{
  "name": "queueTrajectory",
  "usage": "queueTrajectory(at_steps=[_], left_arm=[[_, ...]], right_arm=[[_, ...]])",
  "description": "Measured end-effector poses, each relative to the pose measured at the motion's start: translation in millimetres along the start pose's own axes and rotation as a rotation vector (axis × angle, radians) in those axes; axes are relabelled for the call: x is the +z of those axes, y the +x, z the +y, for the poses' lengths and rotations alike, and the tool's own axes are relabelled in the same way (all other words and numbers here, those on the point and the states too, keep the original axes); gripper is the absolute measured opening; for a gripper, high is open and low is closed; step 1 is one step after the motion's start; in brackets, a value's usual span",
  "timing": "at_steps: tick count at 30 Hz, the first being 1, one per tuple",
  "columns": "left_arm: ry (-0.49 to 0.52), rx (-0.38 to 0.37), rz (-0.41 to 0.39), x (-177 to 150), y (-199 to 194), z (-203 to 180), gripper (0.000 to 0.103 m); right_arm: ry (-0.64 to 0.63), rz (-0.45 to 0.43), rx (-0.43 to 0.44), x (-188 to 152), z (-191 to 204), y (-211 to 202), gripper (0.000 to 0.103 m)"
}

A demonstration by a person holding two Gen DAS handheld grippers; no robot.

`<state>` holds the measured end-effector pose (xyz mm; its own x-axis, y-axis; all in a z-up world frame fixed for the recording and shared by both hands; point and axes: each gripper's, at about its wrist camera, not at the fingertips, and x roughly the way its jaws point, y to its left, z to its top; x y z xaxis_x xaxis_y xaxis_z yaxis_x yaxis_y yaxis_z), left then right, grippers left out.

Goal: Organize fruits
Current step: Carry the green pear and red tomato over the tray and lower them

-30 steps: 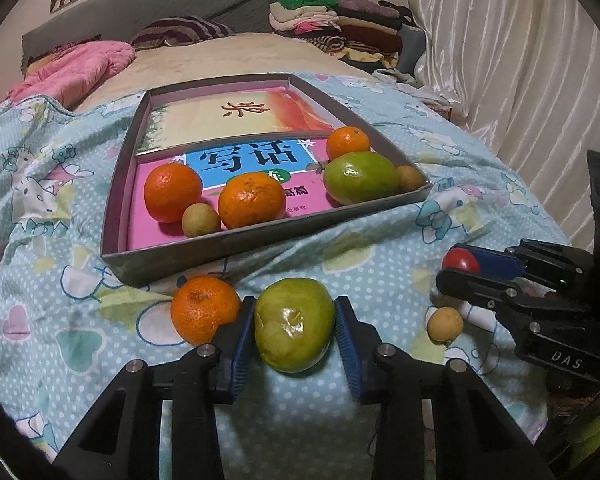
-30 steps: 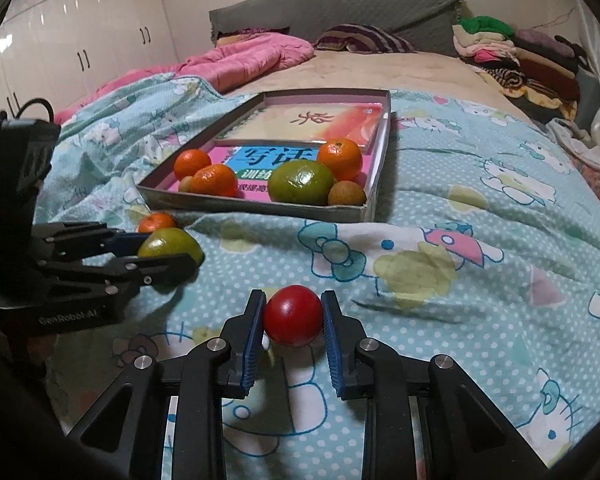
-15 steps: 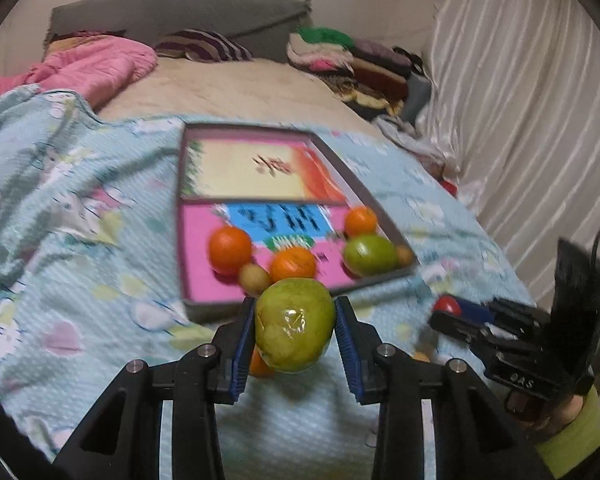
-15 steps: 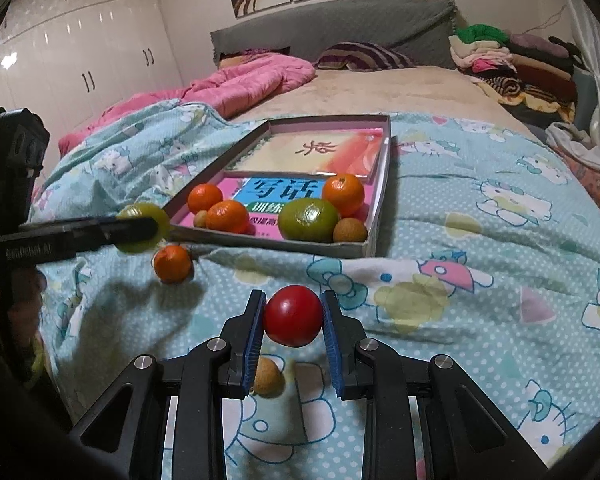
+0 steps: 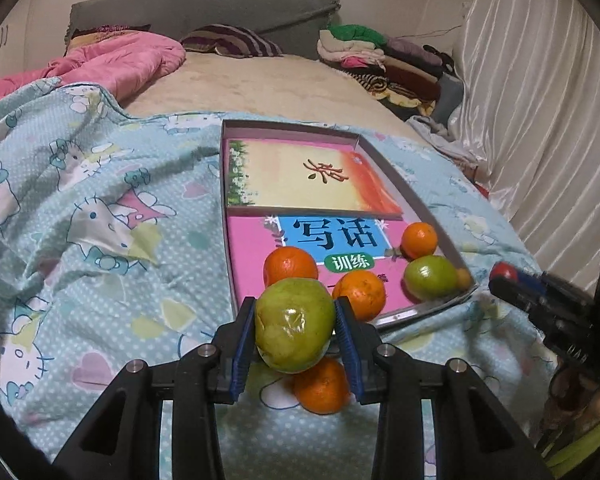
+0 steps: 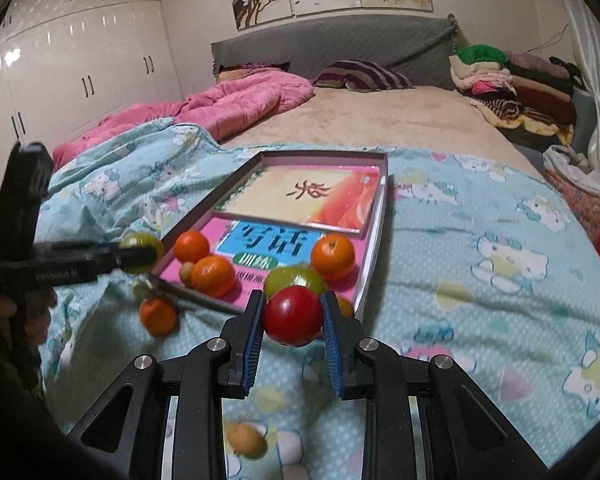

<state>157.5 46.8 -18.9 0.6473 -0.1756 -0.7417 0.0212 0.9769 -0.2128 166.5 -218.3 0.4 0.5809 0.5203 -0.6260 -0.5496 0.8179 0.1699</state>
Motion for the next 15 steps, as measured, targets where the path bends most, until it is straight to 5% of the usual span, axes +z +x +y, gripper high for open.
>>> queueTrajectory(at_steps=[15], left_arm=[[0.023,0.032,0.018,7.8,18.1,-0.1,0.039]], right_arm=[[0.023,0.028,-0.061,20.7,-21.1,26.5,0.028]])
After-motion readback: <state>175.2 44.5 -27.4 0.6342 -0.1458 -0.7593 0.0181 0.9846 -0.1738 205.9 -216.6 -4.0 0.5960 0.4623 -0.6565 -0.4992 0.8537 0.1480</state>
